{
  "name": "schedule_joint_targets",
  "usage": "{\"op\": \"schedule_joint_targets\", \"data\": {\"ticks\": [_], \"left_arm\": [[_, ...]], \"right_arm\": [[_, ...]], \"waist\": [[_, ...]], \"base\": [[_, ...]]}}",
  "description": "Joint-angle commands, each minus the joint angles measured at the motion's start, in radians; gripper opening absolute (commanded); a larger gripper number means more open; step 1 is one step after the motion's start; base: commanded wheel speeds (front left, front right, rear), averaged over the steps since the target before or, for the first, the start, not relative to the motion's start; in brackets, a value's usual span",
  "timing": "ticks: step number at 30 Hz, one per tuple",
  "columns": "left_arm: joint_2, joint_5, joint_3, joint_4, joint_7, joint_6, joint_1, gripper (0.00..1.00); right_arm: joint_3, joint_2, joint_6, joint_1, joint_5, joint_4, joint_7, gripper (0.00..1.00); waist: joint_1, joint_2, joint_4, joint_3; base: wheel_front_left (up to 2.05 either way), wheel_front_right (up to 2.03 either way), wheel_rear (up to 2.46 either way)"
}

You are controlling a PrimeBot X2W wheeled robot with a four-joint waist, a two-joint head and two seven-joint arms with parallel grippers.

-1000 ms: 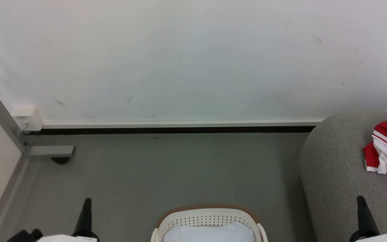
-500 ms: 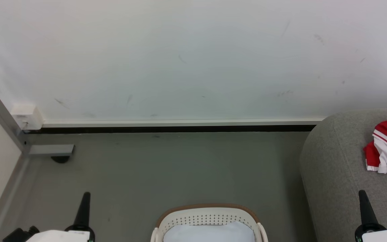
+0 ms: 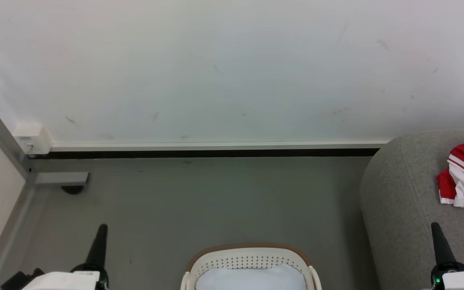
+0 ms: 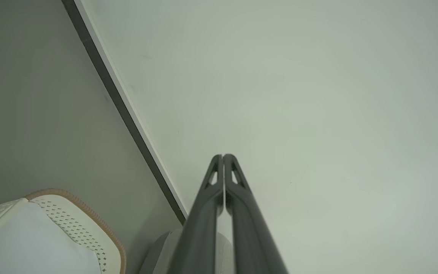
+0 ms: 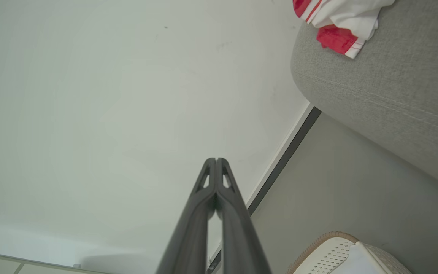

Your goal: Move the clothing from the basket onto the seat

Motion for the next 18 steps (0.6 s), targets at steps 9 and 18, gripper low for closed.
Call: {"op": "schedule_joint_targets", "data": {"ticks": [9, 18], "left_arm": [[0.003, -0.091, 0.013, -0.017, 0.026, 0.0, -0.025, 0.0], [0.003, -0.159, 0.021, -0.023, 0.044, 0.001, -0.033, 0.0]], "right_arm": [[0.001, -0.011, -0.002, -0.026, 0.104, -0.016, 0.02, 0.0], [0.004, -0.015, -0.002, -0.034, 0.179, -0.02, 0.035, 0.0]], "waist": [[0.0, -0.0001, 0.0, 0.003], [0.0, -0.0001, 0.001, 0.006]], "base": [[0.0, 0.0, 0.0], [0.0, 0.0, 0.0]]}}
